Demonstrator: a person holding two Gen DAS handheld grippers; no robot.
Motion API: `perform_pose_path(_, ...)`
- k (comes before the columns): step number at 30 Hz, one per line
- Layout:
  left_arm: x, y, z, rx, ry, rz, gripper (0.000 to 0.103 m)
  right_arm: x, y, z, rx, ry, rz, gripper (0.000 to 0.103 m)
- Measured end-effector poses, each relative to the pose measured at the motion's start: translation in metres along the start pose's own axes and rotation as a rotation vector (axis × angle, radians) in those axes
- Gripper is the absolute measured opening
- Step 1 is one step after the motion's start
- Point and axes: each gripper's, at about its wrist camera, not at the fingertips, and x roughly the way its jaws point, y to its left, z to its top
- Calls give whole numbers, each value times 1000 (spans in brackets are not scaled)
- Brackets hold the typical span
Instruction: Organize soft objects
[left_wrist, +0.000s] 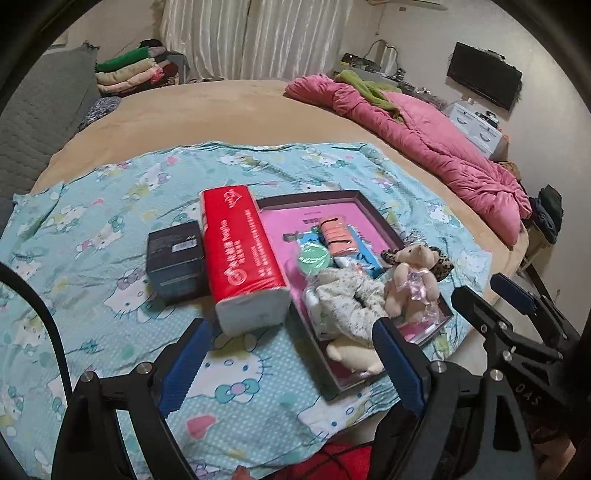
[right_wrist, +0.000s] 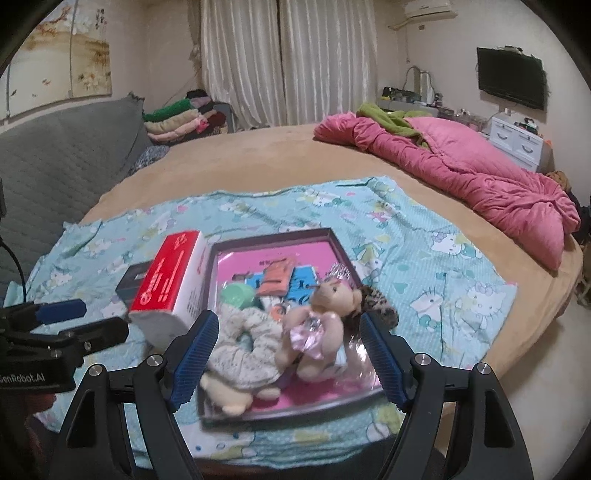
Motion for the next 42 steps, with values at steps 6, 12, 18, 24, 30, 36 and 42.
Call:
perform_pose_path(6,-6,5,-15,3,24,20,89,-9,9,-17,37,36,-17,80)
perform_pose_path(12,-16,10,-29,-10,27,35,89,-14,13,-26,44,68,-27,80)
perform_pose_path(18,-26,13,-35,-30,8,49,89,-23,20,-38,24,96,-6,80)
perform_pose_path(24,-30,11,-42,-29,20,58,89,-38,31,-49,-51,102,11,80)
perform_pose_path(30,-32,1,-53,0,43,63,89,-48,28,-52,-68,90,16,80)
perform_pose_path(36,-32,-3,-57,14,54,74,89,-45,27,-52,-61,101,18,80)
perform_pose_path(42,-31,-3,-58,16,61,73,89,-46,30,-53,-72,102,28,80)
